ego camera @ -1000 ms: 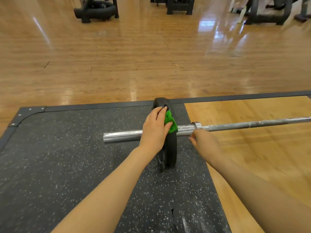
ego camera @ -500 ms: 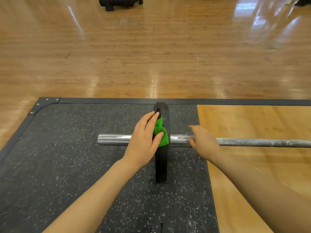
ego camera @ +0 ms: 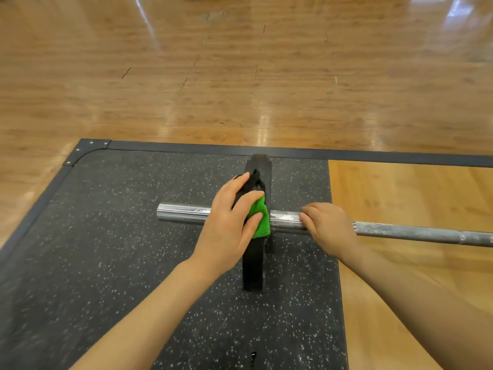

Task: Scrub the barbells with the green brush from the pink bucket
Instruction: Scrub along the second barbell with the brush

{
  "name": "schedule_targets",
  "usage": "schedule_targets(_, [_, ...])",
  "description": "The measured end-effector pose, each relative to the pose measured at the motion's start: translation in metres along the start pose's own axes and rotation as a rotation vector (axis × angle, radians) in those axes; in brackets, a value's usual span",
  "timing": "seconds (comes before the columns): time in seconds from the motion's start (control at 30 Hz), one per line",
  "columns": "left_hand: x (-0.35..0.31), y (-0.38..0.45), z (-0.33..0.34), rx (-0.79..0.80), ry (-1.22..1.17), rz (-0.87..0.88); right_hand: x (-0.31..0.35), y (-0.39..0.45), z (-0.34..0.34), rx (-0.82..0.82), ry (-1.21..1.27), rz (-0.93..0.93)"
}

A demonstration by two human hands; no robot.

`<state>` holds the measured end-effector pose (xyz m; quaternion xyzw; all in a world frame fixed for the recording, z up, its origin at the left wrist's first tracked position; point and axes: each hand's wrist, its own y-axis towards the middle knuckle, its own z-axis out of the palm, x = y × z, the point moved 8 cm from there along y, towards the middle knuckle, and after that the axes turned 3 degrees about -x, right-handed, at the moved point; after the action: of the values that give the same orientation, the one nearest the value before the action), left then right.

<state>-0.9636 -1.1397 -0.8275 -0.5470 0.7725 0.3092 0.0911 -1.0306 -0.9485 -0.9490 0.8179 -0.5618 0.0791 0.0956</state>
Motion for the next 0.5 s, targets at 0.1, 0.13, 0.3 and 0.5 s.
schedule_targets(0.1, [-0.006, 0.004, 0.006, 0.027, 0.069, 0.029, 0.004, -0.002, 0.002, 0.032, -0.074, -0.022])
schedule_targets(0.13, [-0.007, 0.007, 0.008, 0.041, 0.077, 0.025, 0.006, -0.003, 0.001, 0.033, -0.096, -0.034])
schedule_targets(0.3, [-0.007, 0.036, 0.013, 0.076, 0.062, -0.046, 0.006, -0.003, 0.003, 0.121, -0.192, -0.066])
schedule_targets(0.5, [-0.015, 0.014, 0.013, 0.119, 0.103, -0.012, 0.005, 0.0, 0.007, 0.149, -0.225, -0.086])
